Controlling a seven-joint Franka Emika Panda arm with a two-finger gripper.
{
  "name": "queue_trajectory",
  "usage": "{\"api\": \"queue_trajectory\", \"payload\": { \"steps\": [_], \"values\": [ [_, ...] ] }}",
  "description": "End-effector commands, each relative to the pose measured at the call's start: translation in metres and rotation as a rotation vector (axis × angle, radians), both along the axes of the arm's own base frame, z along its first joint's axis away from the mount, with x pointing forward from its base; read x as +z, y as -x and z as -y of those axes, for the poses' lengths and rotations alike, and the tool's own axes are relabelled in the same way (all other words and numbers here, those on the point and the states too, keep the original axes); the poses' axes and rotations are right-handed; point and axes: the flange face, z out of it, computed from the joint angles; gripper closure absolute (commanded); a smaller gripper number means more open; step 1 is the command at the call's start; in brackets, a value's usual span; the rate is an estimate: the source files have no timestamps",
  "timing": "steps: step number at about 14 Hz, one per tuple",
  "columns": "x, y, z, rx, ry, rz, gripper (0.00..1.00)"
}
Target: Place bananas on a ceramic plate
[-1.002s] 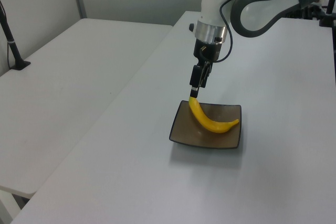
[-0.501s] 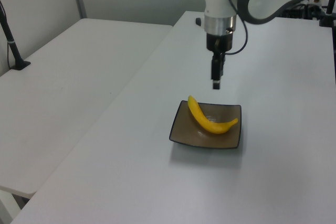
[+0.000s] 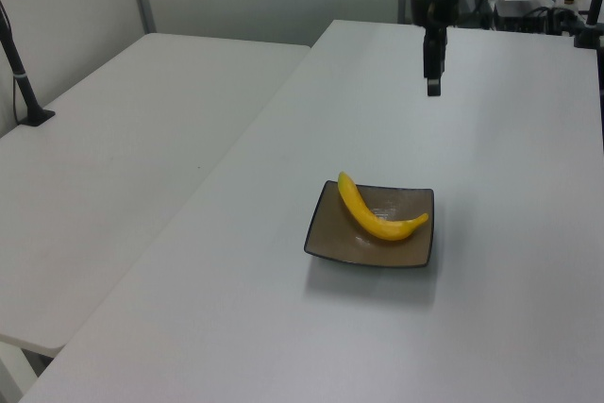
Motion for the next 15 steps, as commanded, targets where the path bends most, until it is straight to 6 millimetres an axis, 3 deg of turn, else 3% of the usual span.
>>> {"api": "queue_trajectory", "payload": {
  "steps": [1,5,15],
  "values": [
    [0.025,0.018,0.051,-0.073,-0.014,0.037,0.0],
    [0.04,0.019,0.083,-0.071,-0.059,0.057,0.0],
    [0.044,0.021,0.087,-0.076,-0.085,0.06,0.0]
  ]
}}
